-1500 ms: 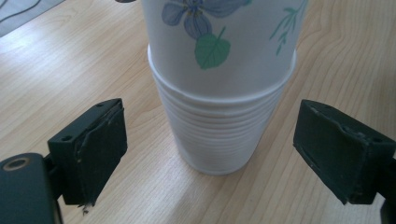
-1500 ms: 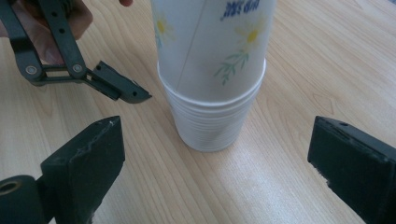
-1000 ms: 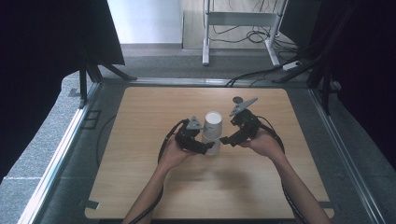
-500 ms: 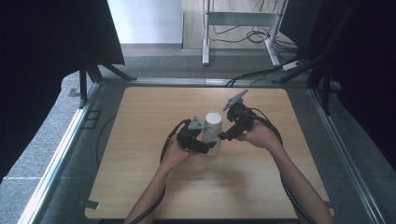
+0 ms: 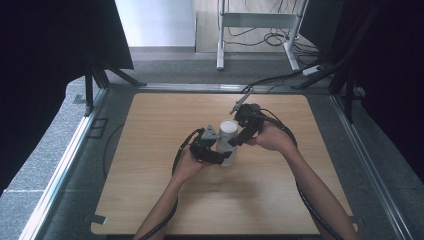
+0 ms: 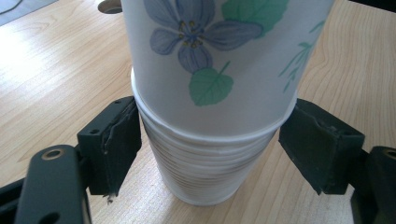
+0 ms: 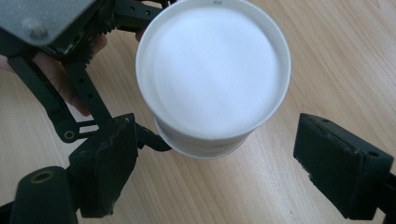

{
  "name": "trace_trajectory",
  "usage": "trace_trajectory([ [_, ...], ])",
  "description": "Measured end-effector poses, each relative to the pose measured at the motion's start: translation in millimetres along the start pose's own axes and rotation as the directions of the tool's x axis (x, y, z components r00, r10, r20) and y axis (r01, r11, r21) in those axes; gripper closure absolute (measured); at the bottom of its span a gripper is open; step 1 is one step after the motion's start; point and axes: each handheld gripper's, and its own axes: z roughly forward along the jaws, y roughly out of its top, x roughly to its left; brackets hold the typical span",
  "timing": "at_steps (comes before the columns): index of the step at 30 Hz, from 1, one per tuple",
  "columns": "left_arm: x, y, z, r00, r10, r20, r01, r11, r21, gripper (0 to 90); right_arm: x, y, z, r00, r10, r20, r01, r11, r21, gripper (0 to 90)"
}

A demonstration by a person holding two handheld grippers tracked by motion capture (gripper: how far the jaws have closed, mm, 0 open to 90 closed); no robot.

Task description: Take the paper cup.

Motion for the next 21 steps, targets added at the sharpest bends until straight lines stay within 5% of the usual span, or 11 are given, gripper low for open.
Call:
trace_trajectory([
  [21, -1.0, 0.4, -0.2, 0.9998, 0.020, -0.002, -0.020, 0.9998, 0.003, 22.7, -0.6, 34.6, -1.2, 0.9990, -0.030, -0.033, 0.032, 0.996, 0.089, 25.3],
])
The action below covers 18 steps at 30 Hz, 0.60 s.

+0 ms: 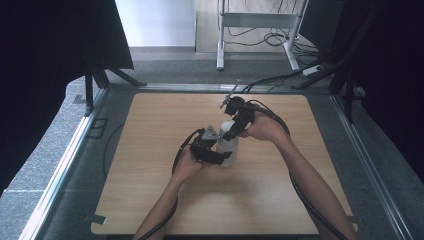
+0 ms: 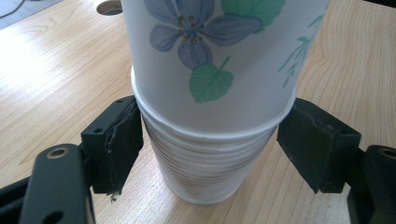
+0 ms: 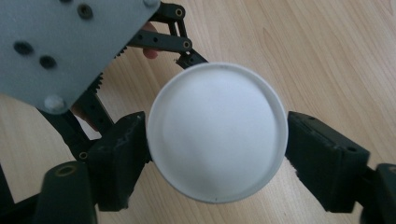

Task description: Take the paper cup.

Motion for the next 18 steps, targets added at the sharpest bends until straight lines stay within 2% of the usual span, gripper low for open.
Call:
trace_trajectory([
  [5, 0.0, 0.2, 0.1, 1.0000, 0.000, 0.003, 0.000, 1.0000, 0.002, 22.8, -0.7, 4.9, -0.8, 1.0000, -0.003, -0.008, 0.004, 1.000, 0.026, 32.0],
  [12, 0.1, 0.0, 0.2, 1.0000, -0.001, 0.006, 0.001, 1.0000, 0.000, 23.0, -1.7, 12.0, -3.4, 0.9999, 0.005, -0.015, -0.004, 0.998, 0.070, 33.7],
  [18, 0.0, 0.1, 0.4, 1.0000, 0.000, 0.008, 0.000, 1.0000, 0.002, 23.2, -0.9, 16.5, -9.5, 1.0000, 0.008, -0.004, -0.008, 0.996, 0.087, 34.4],
])
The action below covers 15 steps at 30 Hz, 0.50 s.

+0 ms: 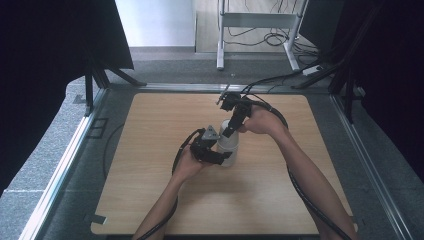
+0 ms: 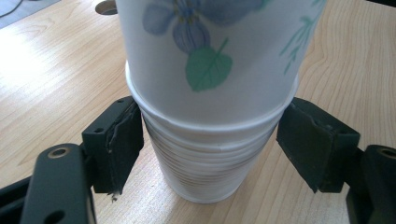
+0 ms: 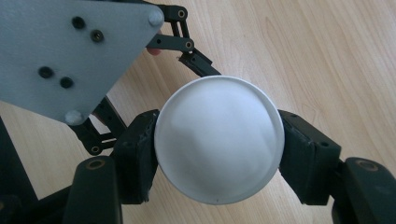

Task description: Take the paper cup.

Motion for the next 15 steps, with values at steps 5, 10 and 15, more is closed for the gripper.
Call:
trace_trajectory([
  [5, 0.1, 0.0, 0.0, 1.0000, 0.003, -0.001, -0.003, 1.0000, 0.002, 23.2, 0.2, 2.2, -3.7, 1.0000, -0.003, 0.005, 0.003, 1.000, 0.007, 34.4],
  [10, 0.2, 0.0, -0.6, 0.9999, 0.012, -0.004, -0.012, 0.9999, 0.008, 23.1, 0.8, 3.6, -8.8, 1.0000, 0.002, 0.008, -0.002, 1.000, 0.009, 34.5],
  [15, -0.3, 0.1, -0.3, 0.9999, 0.014, -0.003, -0.014, 0.9999, 0.009, 22.7, 1.1, 3.4, -17.0, 1.0000, -0.002, 0.008, 0.002, 1.000, 0.000, 34.7],
])
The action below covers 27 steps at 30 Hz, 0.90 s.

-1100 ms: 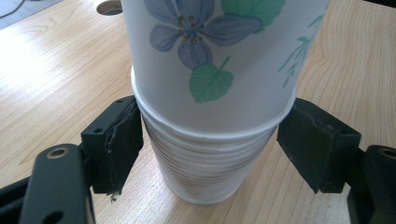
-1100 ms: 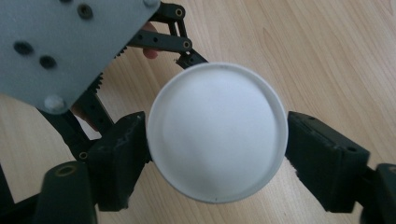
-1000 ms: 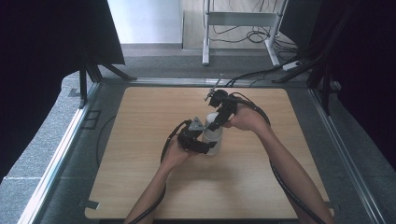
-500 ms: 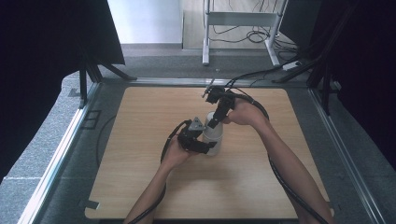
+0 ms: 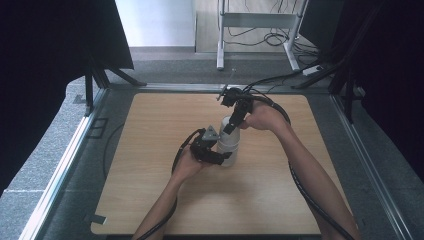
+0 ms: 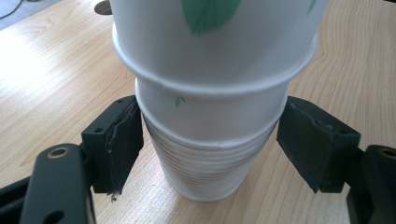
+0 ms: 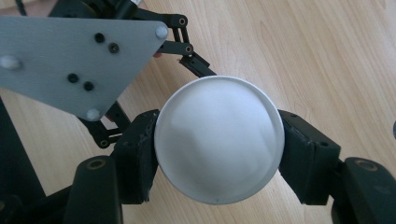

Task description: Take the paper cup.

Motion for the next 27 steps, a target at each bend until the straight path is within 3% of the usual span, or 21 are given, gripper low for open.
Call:
trace_trajectory([
  [13, -0.4, 2.0, -1.9, 1.0000, 0.000, -0.006, 0.000, 0.9999, 0.012, 15.3, 5.6, -2.1, -31.2, 0.9998, -0.010, 0.018, 0.011, 0.999, -0.052, 34.9],
  [20, 0.5, 2.5, -10.9, 0.9995, -0.026, 0.015, 0.026, 0.9997, 0.000, 14.5, 9.0, -7.2, -46.0, 0.9996, -0.002, 0.027, 0.004, 0.997, -0.083, 34.9],
  [27, -1.1, 5.4, -24.2, 0.9998, -0.018, 0.010, 0.018, 0.9998, -0.012, 14.1, 12.8, -13.8, -56.8, 0.9994, -0.014, 0.031, 0.017, 0.995, -0.103, 34.9],
])
